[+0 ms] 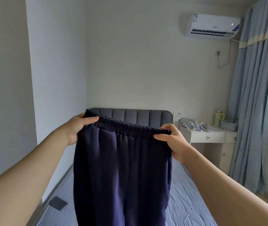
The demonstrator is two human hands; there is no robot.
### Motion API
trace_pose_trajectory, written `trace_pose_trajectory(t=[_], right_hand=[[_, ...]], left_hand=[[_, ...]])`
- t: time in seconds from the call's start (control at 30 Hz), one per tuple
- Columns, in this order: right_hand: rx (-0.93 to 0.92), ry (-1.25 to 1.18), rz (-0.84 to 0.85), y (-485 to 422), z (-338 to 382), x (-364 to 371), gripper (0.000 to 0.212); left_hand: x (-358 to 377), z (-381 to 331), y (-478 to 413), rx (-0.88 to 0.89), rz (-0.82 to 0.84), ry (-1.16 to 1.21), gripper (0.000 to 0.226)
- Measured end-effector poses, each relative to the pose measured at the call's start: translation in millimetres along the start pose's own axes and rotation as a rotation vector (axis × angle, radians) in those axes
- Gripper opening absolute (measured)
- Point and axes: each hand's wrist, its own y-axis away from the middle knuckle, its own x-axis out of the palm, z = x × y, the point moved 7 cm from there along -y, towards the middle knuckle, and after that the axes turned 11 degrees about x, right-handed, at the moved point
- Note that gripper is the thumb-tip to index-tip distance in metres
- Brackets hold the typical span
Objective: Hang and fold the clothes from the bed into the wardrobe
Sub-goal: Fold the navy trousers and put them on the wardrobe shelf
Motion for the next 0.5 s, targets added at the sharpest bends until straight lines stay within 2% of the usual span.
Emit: trace_pose_trajectory(t=[0.1, 0.27, 0.4, 0.5], right_hand=[[-0.034, -0.235, 0.057, 0, 41, 5, 0.036], [-0.081, -0.198, 0.062, 6, 103, 2, 0.013], [-0.319, -0.187, 0.034, 18, 159, -5, 0.011], [-0.480, -0.181, 0.050, 26, 188, 4, 0.012]], left_hand=[[0, -32, -6, 0.051, 0.005, 0.083, 0.007], [8, -101, -13, 0.208, 0.076, -0.009, 0.009], [0, -158, -11, 0.409, 0.094, -0.197, 0.010], [-10, -183, -13, 0.526, -0.006, -0.038, 0.011]])
